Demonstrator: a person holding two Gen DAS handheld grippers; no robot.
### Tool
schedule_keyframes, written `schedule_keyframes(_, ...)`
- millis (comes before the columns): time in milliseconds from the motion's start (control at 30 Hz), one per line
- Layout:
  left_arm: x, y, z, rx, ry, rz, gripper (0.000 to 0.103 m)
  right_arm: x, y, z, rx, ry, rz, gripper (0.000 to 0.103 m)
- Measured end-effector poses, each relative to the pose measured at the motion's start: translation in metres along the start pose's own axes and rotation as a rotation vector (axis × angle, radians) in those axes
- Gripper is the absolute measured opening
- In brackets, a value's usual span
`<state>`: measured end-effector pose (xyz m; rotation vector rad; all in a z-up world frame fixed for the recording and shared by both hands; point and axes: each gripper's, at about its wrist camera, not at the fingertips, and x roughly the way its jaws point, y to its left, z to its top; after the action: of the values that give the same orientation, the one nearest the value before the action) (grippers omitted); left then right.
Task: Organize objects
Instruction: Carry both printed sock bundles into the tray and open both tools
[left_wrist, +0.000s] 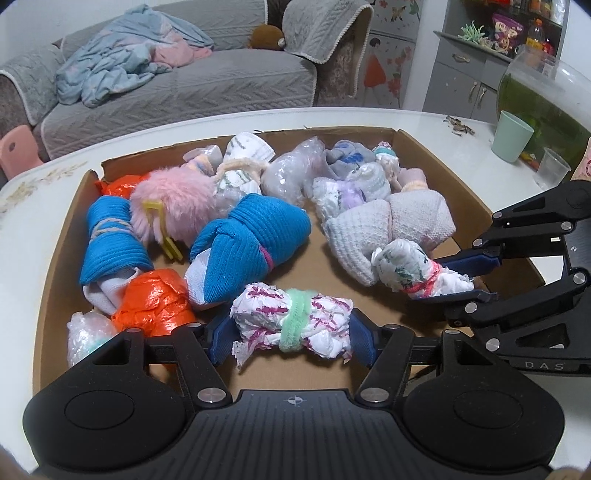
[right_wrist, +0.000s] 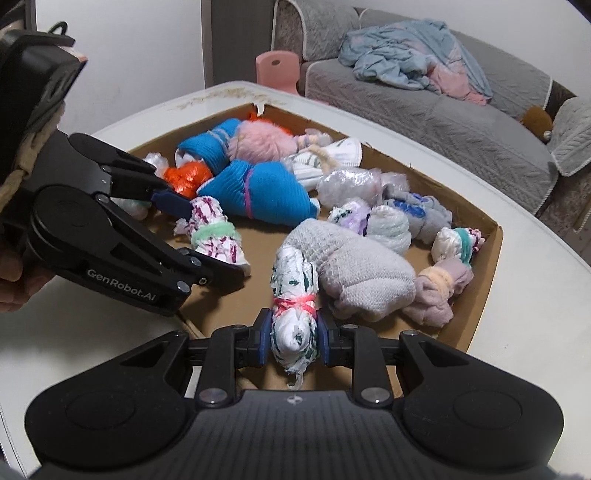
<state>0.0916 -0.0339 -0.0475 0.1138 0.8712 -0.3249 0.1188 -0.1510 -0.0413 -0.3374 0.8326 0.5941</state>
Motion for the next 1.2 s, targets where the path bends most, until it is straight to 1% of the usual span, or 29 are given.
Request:
schedule_keyframes(133,0.001,-0.001,0.0,-0.013,0.009,0.013,0.078,0.0,0.001,0.001,0.018,0.01,-0.016,0.024)
schedule_keyframes(200,0.001,-0.001,-0.001,-0.025,0.016,0.02,0.086,0.001,0.003,0.001,0.028,0.016,-0.028,0.025)
schedule_keyframes(267,0.0,0.001,-0.002,-0.041,0.019,0.018,0.088,0.0,0.003,0.001,0.048,0.019,-0.034,0.025)
schedule_keyframes(367,0.0,0.002,-0.004,-0.062,0.028,0.034,0.093,-0.001,0.002,0.0,0.082,0.026,-0.055,0.028)
schedule_keyframes(500,-0.002,0.003,-0.006,-0.078,0.03,0.051,0.095,-0.002,0.001,-0.002,0.136,0.03,-0.084,0.037)
schedule_keyframes(633,-0.004,0.002,-0.009,-0.085,0.027,0.067,0.096,-0.005,0.002,-0.005,0.173,0.028,-0.079,0.039)
schedule_keyframes(733,-0.005,0.0,-0.011,-0.092,0.027,0.09,0.097,-0.007,0.006,-0.006,0.196,0.028,-0.088,0.04)
schedule_keyframes(833,-0.008,0.003,-0.013,-0.109,0.021,0.095,0.099,-0.008,0.007,-0.007,0.225,0.023,-0.103,0.04)
schedule_keyframes(967,-0.01,0.006,-0.015,-0.115,0.024,0.096,0.102,-0.011,0.006,-0.011,0.264,0.012,-0.115,0.049)
schedule_keyframes(1000,-0.01,0.007,-0.014,-0.119,0.025,0.097,0.102,-0.012,0.006,-0.011,0.265,0.008,-0.116,0.054)
schedule_keyframes(1100,-0.011,0.01,-0.014,-0.125,0.026,0.1,0.102,-0.015,0.009,-0.011,0.264,-0.003,-0.119,0.062)
schedule_keyframes(1133,-0.01,0.01,-0.014,-0.125,0.026,0.1,0.102,-0.016,0.01,-0.01,0.262,-0.006,-0.125,0.062)
schedule_keyframes(1200,-0.011,0.012,-0.015,-0.123,0.021,0.098,0.102,-0.019,0.012,-0.01,0.271,-0.021,-0.128,0.069)
